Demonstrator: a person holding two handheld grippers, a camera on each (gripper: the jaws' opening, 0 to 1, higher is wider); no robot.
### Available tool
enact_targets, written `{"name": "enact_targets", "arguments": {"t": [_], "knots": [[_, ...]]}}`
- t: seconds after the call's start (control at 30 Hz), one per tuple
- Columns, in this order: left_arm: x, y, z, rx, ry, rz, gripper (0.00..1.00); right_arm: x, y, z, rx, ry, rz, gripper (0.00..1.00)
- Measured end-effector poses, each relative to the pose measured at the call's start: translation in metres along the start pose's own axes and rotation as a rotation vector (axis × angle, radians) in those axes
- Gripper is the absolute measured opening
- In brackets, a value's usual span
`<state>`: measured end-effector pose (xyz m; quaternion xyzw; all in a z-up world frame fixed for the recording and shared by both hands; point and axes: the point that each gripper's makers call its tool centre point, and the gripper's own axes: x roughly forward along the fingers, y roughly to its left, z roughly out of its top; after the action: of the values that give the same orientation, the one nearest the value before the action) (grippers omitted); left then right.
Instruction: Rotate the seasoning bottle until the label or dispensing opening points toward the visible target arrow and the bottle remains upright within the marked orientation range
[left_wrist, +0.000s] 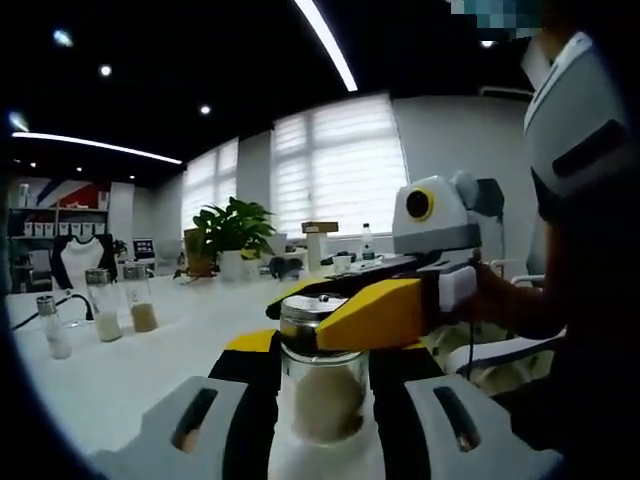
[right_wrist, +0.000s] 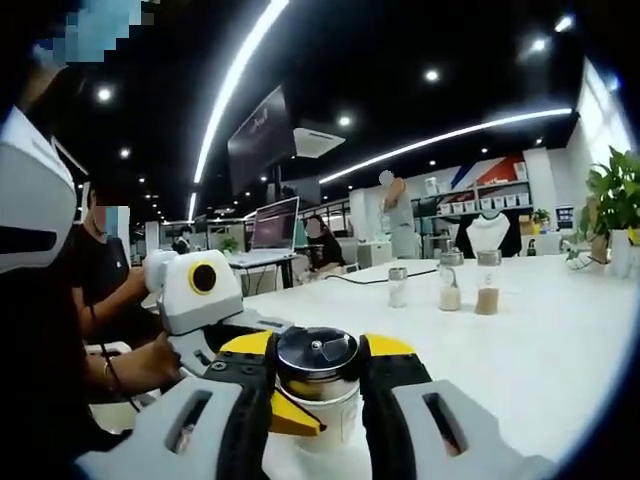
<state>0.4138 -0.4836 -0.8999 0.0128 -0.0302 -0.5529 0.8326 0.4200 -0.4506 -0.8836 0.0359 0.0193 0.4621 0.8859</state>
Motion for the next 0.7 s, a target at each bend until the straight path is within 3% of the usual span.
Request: {"name": "enact_targets", "arguments": {"t": [0.17, 0.47, 0.7], "knots": [[0.002, 0.009, -0.002, 0.038, 0.04, 0.07, 0.36, 0.006, -0.007, -0.001, -0.027, 0.011, -0.051, 0.3], [0.002, 0.022, 0.005, 0.026, 0.006, 0.174, 0.36, 0.011, -0.016, 0.01, -0.023, -0.029, -0.114, 0.3], [0.002, 0.033, -0.003, 0.079, 0.063, 0.286, 0.36, 0.017, -0.023, 0.013, -0.018, -0.051, -0.161, 0.3]]}}
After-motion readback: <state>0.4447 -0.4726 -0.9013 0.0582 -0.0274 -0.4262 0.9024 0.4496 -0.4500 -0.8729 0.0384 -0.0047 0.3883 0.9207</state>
